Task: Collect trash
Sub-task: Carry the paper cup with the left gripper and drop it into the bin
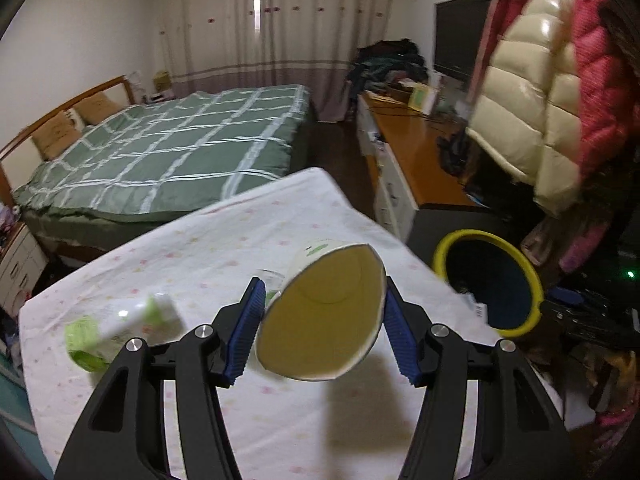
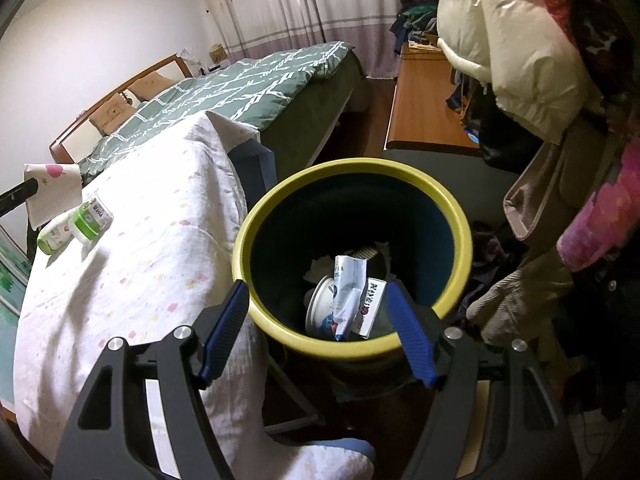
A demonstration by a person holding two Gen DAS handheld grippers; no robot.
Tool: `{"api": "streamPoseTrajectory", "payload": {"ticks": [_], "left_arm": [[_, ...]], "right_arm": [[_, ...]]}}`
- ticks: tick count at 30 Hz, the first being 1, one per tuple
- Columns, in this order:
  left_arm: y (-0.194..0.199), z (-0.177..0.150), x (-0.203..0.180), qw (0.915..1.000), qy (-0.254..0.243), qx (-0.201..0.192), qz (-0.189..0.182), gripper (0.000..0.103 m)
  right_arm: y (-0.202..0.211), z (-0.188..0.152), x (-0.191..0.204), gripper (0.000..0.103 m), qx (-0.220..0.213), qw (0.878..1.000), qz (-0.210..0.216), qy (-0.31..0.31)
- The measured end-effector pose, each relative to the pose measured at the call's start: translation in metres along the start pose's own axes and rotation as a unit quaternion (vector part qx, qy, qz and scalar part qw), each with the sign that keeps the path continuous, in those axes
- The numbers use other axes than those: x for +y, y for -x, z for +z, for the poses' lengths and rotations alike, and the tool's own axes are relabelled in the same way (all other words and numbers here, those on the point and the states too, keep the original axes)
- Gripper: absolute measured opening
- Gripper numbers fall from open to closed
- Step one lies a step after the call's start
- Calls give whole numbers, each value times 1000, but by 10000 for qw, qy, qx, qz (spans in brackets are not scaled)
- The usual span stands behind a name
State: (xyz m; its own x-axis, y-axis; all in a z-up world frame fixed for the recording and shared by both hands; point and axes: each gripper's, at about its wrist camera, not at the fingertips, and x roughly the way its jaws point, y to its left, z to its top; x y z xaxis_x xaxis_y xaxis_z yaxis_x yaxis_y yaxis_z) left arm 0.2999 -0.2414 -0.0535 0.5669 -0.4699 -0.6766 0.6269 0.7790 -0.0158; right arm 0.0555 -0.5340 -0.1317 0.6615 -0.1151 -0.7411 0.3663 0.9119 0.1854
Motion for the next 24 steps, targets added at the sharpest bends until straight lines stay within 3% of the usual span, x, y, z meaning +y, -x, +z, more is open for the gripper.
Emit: {"api": "streamPoseTrajectory", "payload": {"ticks": [7, 16, 24], "left_arm": [[-2, 5, -73, 9973, -439, 76, -588, 58], [-51, 29, -172, 9870, -940, 223, -1285, 58], [-109, 36, -225, 9835, -1062, 469, -1387, 58]], "right_arm": [[24, -9, -12, 68, -207, 9996, -185, -12], [42, -30, -25, 68, -235, 9989, -404, 46], [47, -41, -46, 68, -194, 9985, -505, -117]]}}
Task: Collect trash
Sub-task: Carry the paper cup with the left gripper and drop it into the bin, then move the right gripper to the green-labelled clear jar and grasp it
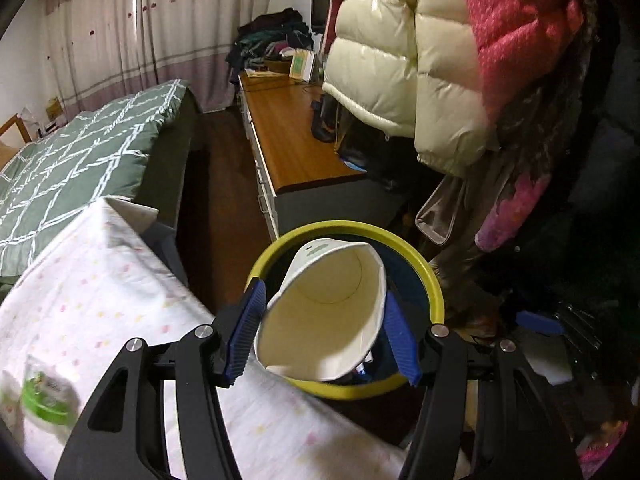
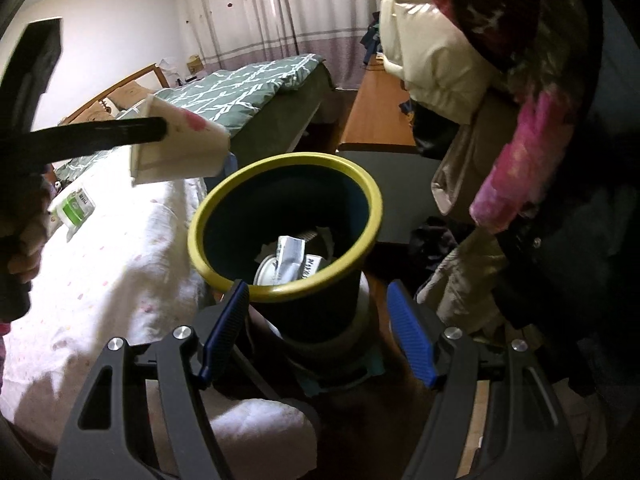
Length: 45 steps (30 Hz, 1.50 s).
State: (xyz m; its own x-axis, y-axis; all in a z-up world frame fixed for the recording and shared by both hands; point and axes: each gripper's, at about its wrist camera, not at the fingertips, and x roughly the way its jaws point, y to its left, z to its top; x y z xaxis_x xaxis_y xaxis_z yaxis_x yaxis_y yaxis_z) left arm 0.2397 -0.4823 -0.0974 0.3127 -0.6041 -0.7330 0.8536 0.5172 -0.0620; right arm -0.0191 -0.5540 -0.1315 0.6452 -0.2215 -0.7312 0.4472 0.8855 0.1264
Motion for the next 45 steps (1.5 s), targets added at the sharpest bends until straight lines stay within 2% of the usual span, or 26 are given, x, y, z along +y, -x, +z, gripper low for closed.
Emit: {"api": "streamPoseTrajectory", "payload": {"ticks": [1, 2, 3, 9, 15, 18, 21, 25, 29, 32, 37, 40, 43, 45], "left_arm": [[-6, 1, -2, 10000, 9, 31, -15, 58], [-16, 3, -5, 10000, 20, 73, 5, 63], [-21, 4, -6, 10000, 44, 68, 45, 73], [-32, 4, -6, 9998, 168, -6, 105, 88], [23, -16, 15, 9981, 395, -399, 240, 90], [58, -35, 33, 9956, 559, -613, 427, 91], [95, -62, 57, 9907, 744, -841, 769, 92], [143, -105, 98, 9804, 1113, -1041, 1246, 92], [186, -159, 147, 9641, 1558, -1159, 1814, 93], [206, -197, 186, 9480, 1864, -1068, 2348, 93], [228, -252, 241, 9217, 2315, -896, 2981, 93], [236, -282, 272, 9082, 2677, -796, 3117, 93], [232, -299, 288, 9051, 2945, -697, 2988, 93], [231, -303, 293, 9039, 3096, -694, 2870, 93]], "right_arm": [[0, -1, -2, 68, 7, 10000, -6, -18], [-1, -1, -3, 68, 17, 10000, -9, -36], [-1, -1, -4, 68, 22, 10000, -6, -44], [-1, -3, -4, 68, 34, 10000, 25, -79], [-4, -3, -2, 68, 57, 10000, 55, -59], [-6, -2, 5, 68, 64, 9999, 90, -2], [-7, 0, 16, 68, 73, 9998, 159, 79], [-11, 5, 42, 68, 103, 9990, 292, 317], [-17, 13, 85, 68, 117, 9961, 521, 695], [-22, 22, 125, 68, 154, 9918, 783, 998], [-32, 38, 190, 68, 240, 9804, 1288, 1474], [-42, 48, 229, 68, 320, 9714, 1535, 1785], [-55, 58, 272, 70, 417, 9569, 1881, 2173], [-64, 63, 292, 76, 461, 9476, 2088, 2374]]}}
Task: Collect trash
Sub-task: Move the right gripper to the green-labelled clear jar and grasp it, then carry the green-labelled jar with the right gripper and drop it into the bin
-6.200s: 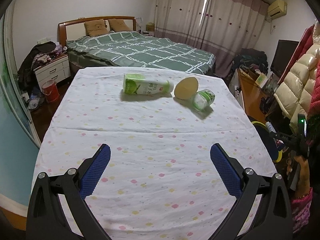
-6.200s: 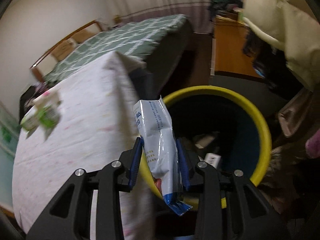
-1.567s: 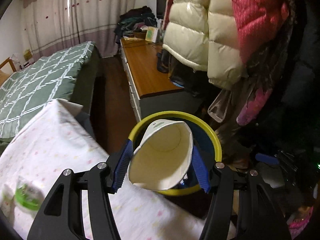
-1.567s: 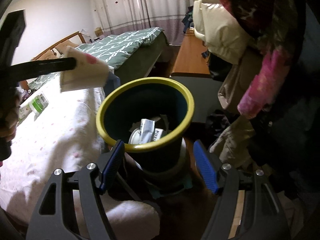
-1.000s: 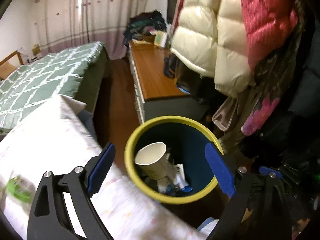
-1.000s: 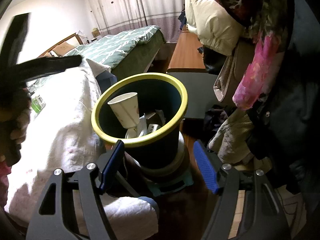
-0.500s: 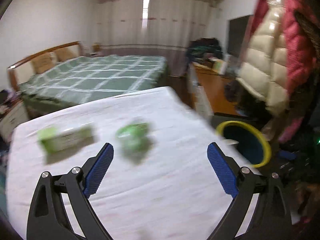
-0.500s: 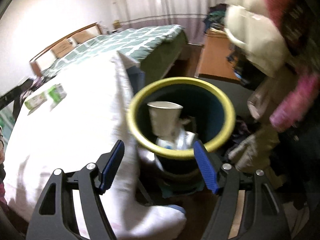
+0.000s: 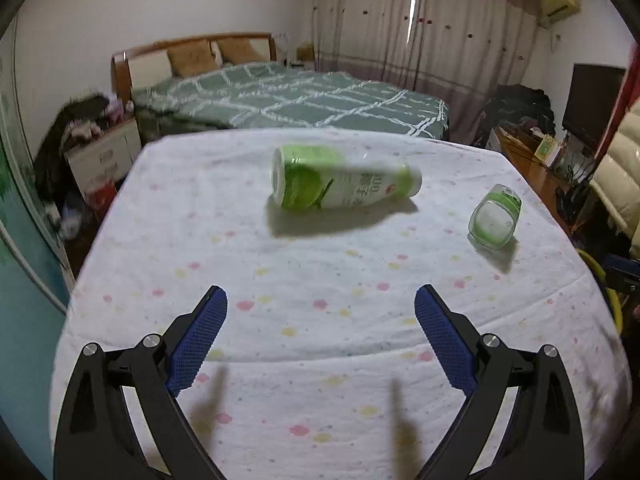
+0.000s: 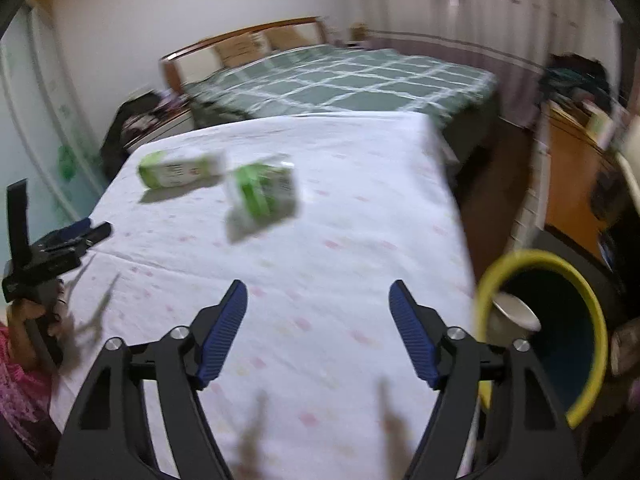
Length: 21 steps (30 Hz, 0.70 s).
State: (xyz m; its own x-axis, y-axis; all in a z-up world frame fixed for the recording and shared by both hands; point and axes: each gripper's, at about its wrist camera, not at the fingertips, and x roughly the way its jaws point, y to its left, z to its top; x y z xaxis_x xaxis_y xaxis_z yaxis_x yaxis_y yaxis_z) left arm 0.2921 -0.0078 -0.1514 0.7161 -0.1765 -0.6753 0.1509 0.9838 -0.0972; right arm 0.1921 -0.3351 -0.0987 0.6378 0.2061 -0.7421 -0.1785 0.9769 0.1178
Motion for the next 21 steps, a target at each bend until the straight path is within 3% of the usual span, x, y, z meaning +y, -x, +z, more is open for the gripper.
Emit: {"api": "streamPoseTrajectory", "payload": {"ticks": [2, 9, 21], "left_arm": [[4, -3, -3, 10000, 72, -44, 6, 94], [3, -5, -14, 10000, 21, -14, -11, 94], [3, -5, -16, 9999, 11, 58, -114, 95]], "right_arm": [[-17, 18, 10, 82, 26, 9995, 186, 240], [-76, 62, 21, 88, 210, 9963, 434, 707], [-132, 75, 30, 89, 488, 9927, 412, 1025]]}}
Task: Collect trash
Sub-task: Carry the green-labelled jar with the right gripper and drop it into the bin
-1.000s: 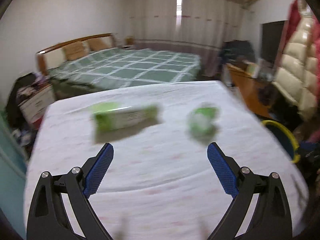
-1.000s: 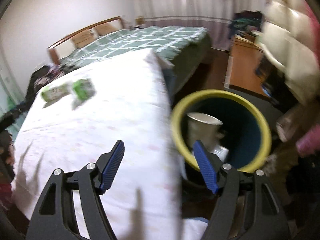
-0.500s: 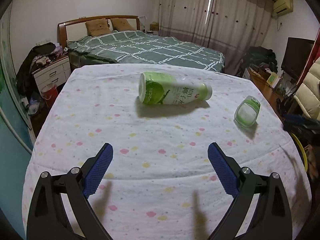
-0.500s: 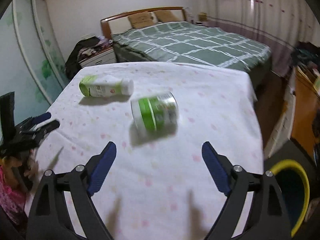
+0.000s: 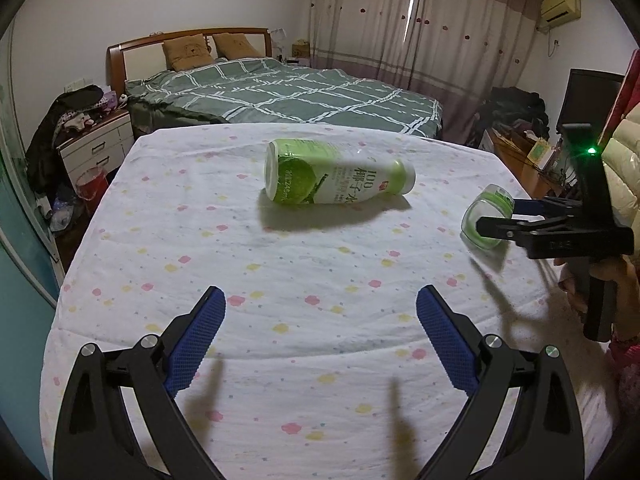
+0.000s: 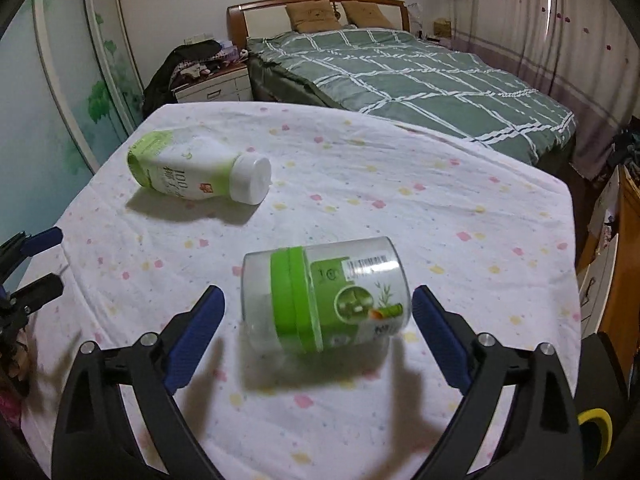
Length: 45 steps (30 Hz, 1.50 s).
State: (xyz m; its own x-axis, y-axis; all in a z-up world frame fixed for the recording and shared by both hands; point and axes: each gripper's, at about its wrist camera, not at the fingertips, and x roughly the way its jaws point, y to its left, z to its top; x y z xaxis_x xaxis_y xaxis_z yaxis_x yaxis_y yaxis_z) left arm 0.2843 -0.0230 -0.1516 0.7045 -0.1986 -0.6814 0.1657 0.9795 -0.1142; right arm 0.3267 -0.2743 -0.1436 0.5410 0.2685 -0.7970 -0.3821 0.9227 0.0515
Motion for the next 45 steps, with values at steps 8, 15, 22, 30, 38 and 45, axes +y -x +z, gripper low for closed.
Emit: {"api": "streamPoseTrajectory", "payload": {"ticks": [8, 15, 22, 30, 38, 45], "left_arm": [[-2, -1, 1, 10000, 34, 8, -24, 95], [1, -1, -4, 10000, -52, -72, -1, 95], [3, -3, -8, 9998, -148, -137, 17, 95], [3, -3, -8, 9998, -139, -122, 22, 95], [3, -3, -7, 9998, -135, -109, 17, 95], [2, -4, -7, 9998, -169, -109, 18, 95]], "right_arm": [[10, -11, -1, 70, 5, 9996, 113, -257], [58, -42, -8, 70, -252, 9979, -280, -528], [111, -85, -52, 69, -497, 9856, -1091, -1191], [140, -142, -122, 67, -398, 9593, -1695, -2226], [151, -180, -156, 67, -378, 9414, -1850, -2795], [151, -192, -166, 68, -343, 9341, -1953, -2969]]}}
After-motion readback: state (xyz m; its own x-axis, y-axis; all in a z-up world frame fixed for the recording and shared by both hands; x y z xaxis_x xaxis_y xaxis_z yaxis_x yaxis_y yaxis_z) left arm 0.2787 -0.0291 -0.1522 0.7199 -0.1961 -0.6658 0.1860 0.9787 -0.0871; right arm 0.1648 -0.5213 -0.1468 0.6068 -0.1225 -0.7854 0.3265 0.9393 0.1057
